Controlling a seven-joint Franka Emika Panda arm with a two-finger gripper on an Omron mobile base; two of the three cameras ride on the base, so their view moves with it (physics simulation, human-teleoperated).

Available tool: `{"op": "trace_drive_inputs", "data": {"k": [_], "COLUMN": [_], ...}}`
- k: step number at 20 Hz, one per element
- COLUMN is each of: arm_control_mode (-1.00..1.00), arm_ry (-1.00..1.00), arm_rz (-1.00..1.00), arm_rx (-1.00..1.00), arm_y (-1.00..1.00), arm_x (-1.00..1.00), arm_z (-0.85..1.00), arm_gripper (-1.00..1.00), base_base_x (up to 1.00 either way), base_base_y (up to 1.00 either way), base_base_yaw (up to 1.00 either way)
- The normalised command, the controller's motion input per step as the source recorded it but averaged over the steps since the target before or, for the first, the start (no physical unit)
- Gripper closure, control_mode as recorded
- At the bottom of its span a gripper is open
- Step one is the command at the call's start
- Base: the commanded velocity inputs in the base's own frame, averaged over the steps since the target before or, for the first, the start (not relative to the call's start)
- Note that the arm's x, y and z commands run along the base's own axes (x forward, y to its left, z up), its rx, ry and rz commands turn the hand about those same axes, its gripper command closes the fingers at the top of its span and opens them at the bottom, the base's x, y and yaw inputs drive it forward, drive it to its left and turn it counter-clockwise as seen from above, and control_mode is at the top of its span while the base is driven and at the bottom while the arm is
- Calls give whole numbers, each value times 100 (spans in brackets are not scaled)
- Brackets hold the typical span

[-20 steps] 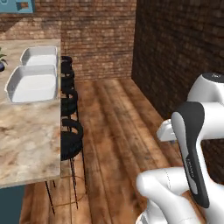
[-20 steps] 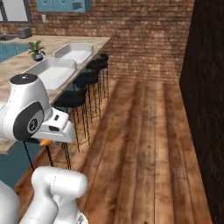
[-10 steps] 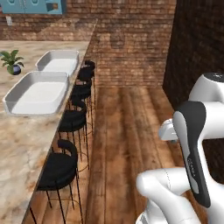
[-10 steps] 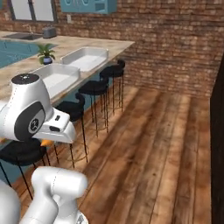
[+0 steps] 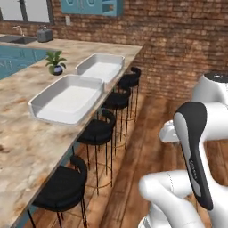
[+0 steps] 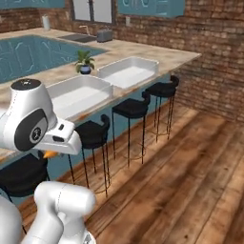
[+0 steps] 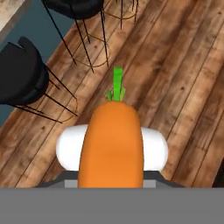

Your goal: Place the cold items (carrot and sweet potato) from the fridge in one tupperware on the dining counter. Place the warm items (kebab skewer and hot dog) in the stove area in another tupperware.

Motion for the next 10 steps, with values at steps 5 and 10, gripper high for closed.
{"op": "trace_drive_inputs", "data": {"k": [5, 10], "arm_control_mode": [100, 100], "arm_ry": [0, 0], "arm_rz": [0, 0], "arm_rx": [0, 0], "arm_y": [0, 0], "arm_x": [0, 0], "arm_z": [0, 0], "arm_gripper": [100, 100], "base_base_x": [86, 70], "base_base_y": [-66, -44], "base_base_yaw": [68, 84]}}
